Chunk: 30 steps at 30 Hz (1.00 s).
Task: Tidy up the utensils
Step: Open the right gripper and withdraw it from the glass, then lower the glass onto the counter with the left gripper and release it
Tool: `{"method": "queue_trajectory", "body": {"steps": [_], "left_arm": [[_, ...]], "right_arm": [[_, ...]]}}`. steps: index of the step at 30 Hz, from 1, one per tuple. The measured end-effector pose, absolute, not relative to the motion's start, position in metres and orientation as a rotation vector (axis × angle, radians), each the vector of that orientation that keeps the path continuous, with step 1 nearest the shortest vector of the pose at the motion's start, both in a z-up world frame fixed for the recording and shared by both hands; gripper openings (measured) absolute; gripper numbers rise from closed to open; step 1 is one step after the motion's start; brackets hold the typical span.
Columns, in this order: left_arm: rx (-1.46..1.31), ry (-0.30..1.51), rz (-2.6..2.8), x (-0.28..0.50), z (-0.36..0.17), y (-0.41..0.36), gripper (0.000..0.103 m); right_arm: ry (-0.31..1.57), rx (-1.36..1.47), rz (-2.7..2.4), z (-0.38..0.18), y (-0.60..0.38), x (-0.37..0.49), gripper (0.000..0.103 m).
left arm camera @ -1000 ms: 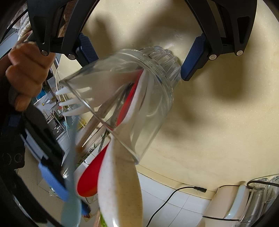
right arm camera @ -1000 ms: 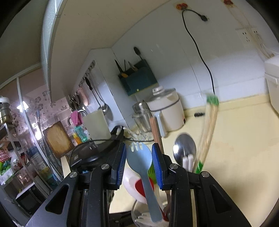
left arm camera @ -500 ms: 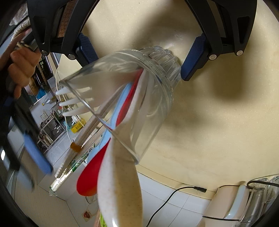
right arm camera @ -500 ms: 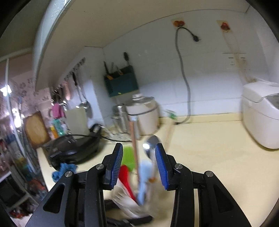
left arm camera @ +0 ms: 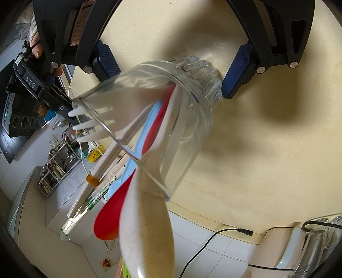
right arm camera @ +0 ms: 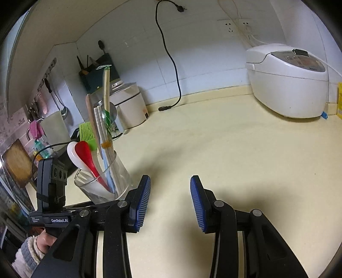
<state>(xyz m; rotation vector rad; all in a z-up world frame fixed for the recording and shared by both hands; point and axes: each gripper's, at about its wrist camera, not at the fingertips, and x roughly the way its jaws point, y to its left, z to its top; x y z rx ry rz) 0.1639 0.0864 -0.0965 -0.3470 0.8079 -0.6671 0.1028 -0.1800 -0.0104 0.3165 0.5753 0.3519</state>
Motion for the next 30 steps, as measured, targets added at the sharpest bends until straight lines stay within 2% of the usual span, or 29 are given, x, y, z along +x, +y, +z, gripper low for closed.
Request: {"method": "queue_trajectory", "body": {"steps": [8,30], "left_arm": [[-0.346,0.808,-0.667,0.164,-0.096,0.086,0.092],[-0.263,0.817,-0.623,0.163,-0.091,0.069,0.092]], "right_arm": [[0.635,0.145,0.355,-0.021,-0.141,0.105,0.039],[0.687,0.11,0.427,-0.027,-0.121,0.102,0.039]]}}
